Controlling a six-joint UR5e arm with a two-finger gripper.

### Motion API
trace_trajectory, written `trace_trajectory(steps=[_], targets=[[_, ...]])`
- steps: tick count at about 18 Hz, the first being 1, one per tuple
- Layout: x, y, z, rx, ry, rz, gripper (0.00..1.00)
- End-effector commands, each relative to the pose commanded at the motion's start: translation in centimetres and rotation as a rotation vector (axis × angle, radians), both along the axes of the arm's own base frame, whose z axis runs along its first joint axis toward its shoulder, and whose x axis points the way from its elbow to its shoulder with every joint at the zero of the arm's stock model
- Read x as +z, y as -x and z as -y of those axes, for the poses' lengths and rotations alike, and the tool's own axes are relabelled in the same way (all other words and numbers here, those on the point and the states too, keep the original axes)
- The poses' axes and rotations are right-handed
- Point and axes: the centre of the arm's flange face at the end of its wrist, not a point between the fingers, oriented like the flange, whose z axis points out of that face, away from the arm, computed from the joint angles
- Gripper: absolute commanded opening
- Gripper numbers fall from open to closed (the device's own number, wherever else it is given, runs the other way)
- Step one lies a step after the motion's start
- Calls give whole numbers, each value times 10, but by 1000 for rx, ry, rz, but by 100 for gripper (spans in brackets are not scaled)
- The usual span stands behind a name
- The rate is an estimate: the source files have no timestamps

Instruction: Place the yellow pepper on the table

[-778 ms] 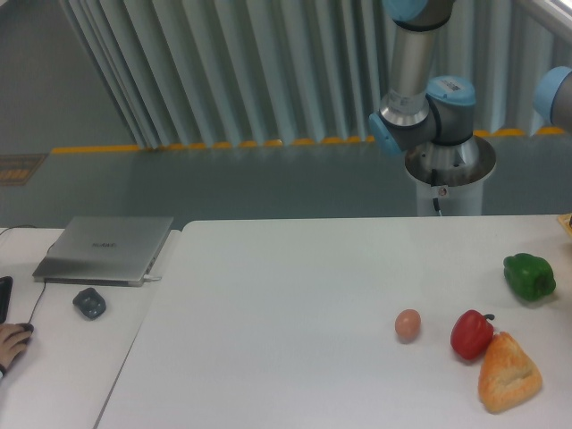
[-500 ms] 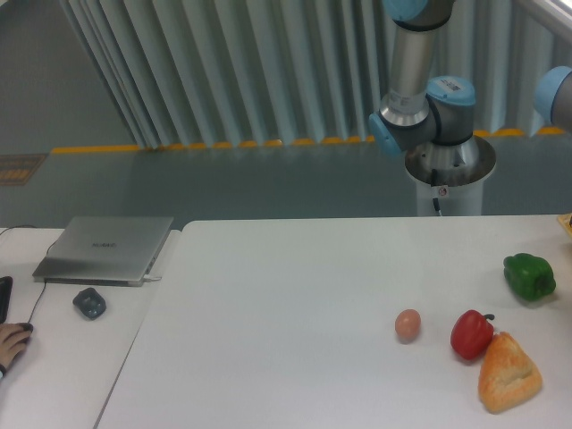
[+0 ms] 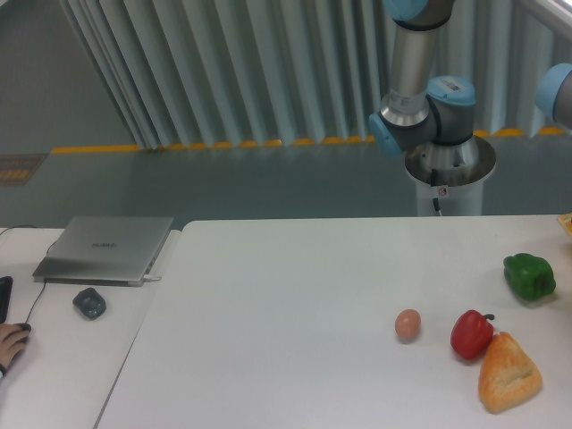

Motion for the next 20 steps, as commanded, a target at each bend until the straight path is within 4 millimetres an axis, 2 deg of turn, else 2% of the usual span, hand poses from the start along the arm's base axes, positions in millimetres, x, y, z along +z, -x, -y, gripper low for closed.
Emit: trace_trajectory(steps=[1,7,9,11,17,20], targets=[[13,7,19,29,-12,-18,100],[11,26,72,142,-63,-4,100],[12,34,98,259,-138,28,100],[13,41,111,409,-160,38,100],[12,54,118,655,-187,2,100],[5,63,136,791,-200,4,100]])
